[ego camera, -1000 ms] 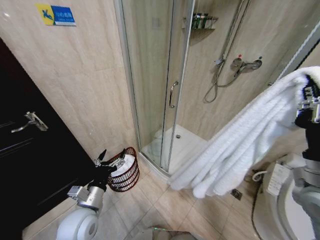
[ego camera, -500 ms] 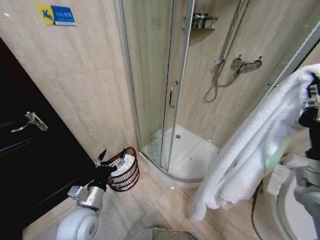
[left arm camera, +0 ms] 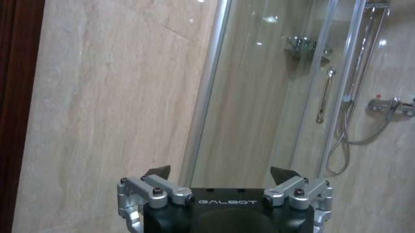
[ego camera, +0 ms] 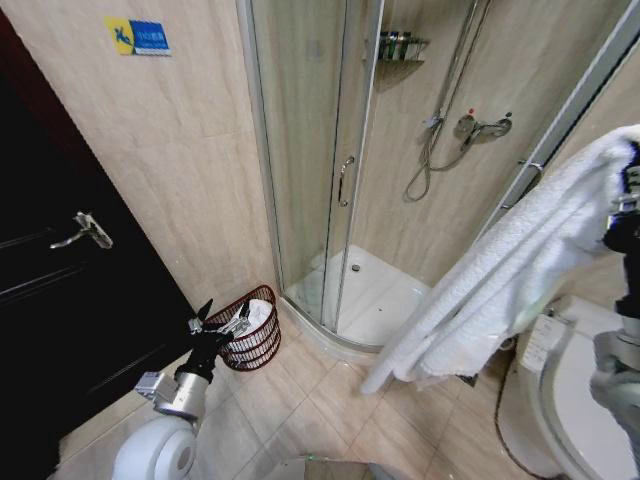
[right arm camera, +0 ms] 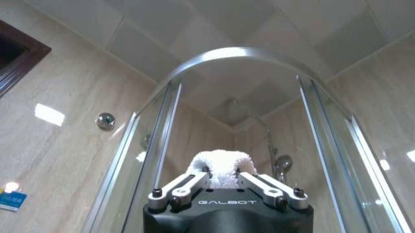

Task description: Discard the used towel into the hamper.

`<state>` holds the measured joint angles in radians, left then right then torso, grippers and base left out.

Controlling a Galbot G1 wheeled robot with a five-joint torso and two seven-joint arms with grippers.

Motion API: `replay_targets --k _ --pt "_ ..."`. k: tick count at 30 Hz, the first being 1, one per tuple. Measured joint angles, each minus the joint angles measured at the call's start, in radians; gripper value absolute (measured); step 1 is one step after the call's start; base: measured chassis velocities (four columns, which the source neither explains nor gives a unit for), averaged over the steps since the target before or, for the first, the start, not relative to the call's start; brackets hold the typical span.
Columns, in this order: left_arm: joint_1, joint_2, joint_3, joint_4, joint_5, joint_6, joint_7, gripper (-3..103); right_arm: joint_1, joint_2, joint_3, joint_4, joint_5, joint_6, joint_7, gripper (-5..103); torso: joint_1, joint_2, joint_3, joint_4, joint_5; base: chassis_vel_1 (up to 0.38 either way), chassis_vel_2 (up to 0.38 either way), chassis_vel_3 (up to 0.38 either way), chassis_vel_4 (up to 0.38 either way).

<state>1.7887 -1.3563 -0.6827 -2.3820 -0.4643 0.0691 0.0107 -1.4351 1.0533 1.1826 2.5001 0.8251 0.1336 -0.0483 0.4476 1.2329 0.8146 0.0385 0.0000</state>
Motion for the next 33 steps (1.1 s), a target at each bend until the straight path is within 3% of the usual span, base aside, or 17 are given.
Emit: replay_targets --k 16,33 --pt "0.000 0.000 0.000 0.000 0.000 0.000 0.000 100 0.004 -0.010 -0.013 0.000 -0.008 0.012 -0.007 7 0.000 0.000 0.000 0.0000 0.0000 -0.008 0.018 0.018 -0.013" --pt "0.000 0.000 0.000 0.000 0.000 0.000 0.000 100 0.011 -0.014 -0.016 0.000 0.010 0.009 -0.001 7 0.000 0.000 0.000 0.0000 0.0000 0.081 0.083 0.076 0.083"
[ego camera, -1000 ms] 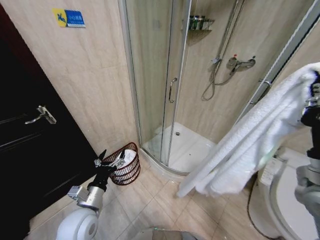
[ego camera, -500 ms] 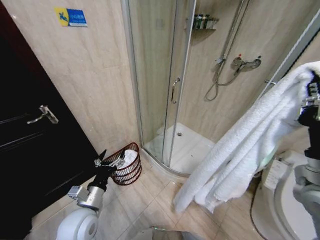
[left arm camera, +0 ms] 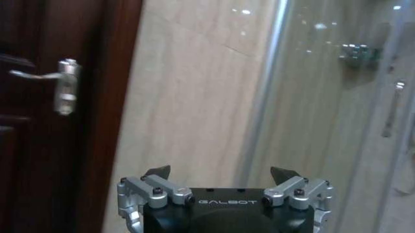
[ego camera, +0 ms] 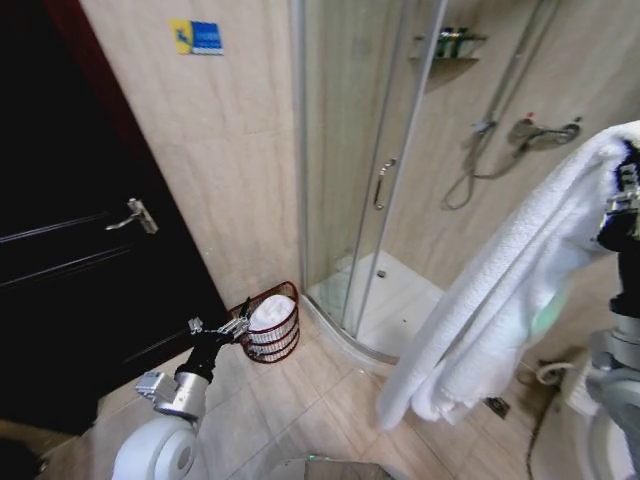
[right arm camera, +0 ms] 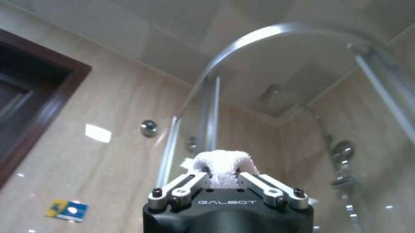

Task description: Discard the used towel into the hamper.

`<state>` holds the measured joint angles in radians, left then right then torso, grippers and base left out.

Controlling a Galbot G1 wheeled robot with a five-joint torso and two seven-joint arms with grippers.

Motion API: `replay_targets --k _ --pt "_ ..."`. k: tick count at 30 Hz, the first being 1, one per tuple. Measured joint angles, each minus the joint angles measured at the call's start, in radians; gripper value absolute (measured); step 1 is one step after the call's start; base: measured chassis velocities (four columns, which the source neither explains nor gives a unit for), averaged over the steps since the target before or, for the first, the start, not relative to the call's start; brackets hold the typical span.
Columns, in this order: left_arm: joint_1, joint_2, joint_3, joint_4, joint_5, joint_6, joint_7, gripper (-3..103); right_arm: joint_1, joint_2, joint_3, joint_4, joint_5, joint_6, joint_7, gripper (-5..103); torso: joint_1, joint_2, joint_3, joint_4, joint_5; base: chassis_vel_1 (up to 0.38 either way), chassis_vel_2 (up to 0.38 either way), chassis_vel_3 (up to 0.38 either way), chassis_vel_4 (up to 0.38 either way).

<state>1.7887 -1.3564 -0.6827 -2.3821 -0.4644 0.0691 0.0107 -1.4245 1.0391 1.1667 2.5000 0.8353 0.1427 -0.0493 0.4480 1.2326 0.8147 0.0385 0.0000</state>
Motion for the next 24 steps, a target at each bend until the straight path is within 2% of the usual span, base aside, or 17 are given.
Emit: replay_targets --k 20,24 --pt "0.000 0.000 0.000 0.000 0.000 0.000 0.000 100 0.000 0.007 0.001 0.000 -0.007 -0.007 -0.001 7 0.000 0.000 0.000 0.0006 -0.0002 0.123 0.123 0.121 0.124" --pt "0.000 0.000 0.000 0.000 0.000 0.000 0.000 100 0.000 0.007 -0.001 0.000 -0.016 -0.010 -0.001 7 0.000 0.000 0.000 0.0001 -0.0001 0.024 0.038 0.038 0.032"
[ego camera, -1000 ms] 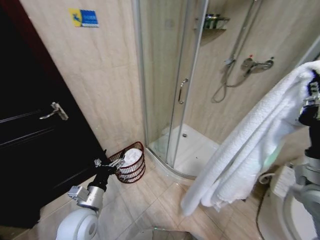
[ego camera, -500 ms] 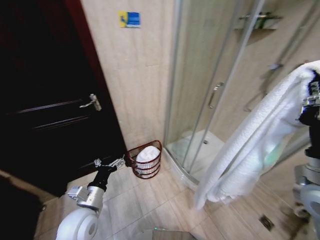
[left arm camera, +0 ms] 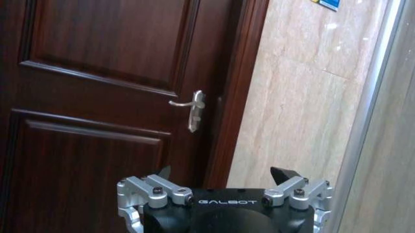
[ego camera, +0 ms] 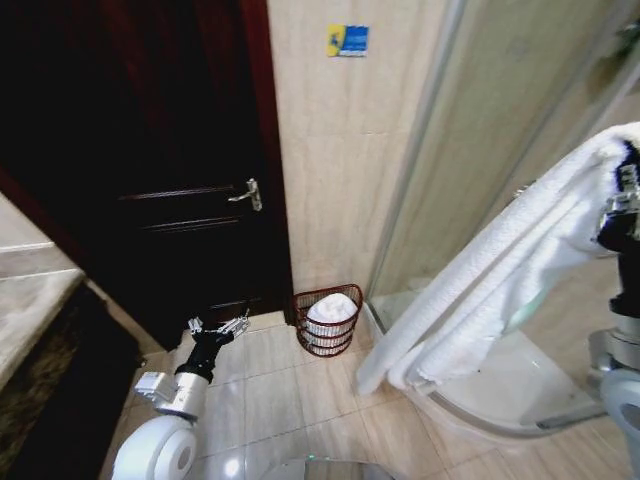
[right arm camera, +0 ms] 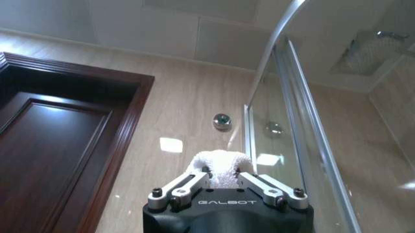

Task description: Discard the used towel into the hamper.

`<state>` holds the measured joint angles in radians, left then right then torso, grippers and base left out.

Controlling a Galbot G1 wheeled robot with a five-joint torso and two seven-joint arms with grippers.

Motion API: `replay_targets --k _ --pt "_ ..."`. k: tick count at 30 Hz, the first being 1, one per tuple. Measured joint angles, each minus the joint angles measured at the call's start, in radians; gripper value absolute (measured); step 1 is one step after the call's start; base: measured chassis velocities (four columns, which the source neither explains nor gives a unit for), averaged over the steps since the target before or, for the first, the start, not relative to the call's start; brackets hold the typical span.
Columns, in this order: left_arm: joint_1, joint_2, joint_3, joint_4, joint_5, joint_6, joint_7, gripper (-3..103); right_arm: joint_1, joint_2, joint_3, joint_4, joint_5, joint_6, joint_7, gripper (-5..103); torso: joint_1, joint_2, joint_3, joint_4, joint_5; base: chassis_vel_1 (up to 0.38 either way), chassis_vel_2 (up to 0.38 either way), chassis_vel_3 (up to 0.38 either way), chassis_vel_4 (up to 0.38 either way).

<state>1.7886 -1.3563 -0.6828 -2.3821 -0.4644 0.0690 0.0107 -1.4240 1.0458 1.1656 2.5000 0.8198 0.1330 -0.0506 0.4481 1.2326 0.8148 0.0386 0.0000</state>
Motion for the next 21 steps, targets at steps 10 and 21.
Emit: replay_targets --k 10,21 --pt "0.000 0.000 0.000 0.000 0.000 0.000 0.000 100 -0.001 0.001 0.000 0.000 -0.004 -0.001 -0.001 7 0.000 0.000 0.000 -0.0001 0.0004 0.037 0.025 -0.027 -0.025" --pt "0.000 0.000 0.000 0.000 0.000 0.000 0.000 100 -0.004 0.002 -0.002 0.000 0.005 -0.001 0.000 7 0.000 0.000 0.000 0.0000 -0.0007 0.168 0.168 -0.161 -0.171"
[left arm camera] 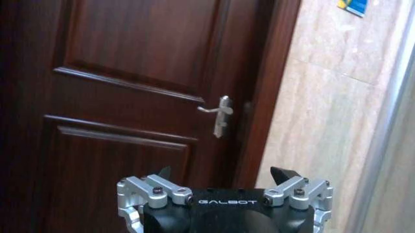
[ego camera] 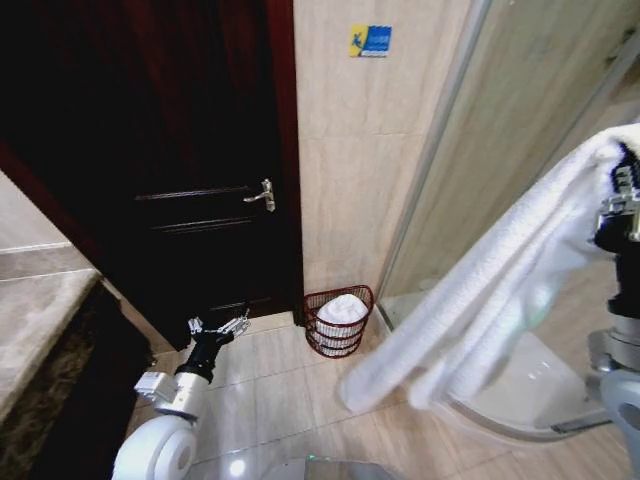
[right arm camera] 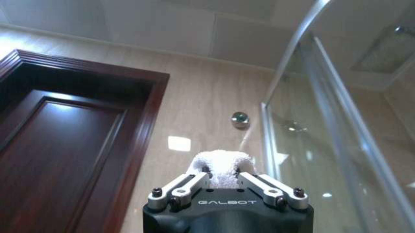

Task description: Discard the used towel into the hamper.

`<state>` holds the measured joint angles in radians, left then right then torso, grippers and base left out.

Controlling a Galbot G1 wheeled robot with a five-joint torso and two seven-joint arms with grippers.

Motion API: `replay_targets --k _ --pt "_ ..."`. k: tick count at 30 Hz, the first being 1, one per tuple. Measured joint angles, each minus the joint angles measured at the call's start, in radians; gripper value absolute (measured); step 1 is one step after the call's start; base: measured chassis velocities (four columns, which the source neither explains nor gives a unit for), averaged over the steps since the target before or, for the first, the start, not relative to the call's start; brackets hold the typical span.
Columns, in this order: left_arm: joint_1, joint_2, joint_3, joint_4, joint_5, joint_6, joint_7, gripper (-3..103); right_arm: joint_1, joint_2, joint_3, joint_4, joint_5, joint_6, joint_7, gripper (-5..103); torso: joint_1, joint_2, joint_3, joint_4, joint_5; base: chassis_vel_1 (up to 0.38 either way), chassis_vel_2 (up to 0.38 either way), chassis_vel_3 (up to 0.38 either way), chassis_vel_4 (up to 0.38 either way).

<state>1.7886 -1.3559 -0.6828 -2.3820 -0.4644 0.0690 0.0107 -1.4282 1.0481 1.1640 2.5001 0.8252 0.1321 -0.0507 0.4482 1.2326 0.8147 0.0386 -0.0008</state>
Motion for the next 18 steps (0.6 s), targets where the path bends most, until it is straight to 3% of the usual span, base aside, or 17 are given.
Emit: replay_targets --k 11,18 --pt "0.000 0.000 0.000 0.000 0.000 0.000 0.000 100 0.000 0.002 -0.012 0.000 0.001 0.006 -0.001 7 0.000 0.000 0.000 -0.0003 0.0015 -0.005 -0.011 0.008 0.012" --pt "0.000 0.000 0.000 0.000 0.000 0.000 0.000 100 0.001 -0.005 -0.014 0.000 0.007 0.017 -0.005 7 0.000 0.000 0.000 -0.0002 0.0005 0.023 0.014 0.028 0.026"
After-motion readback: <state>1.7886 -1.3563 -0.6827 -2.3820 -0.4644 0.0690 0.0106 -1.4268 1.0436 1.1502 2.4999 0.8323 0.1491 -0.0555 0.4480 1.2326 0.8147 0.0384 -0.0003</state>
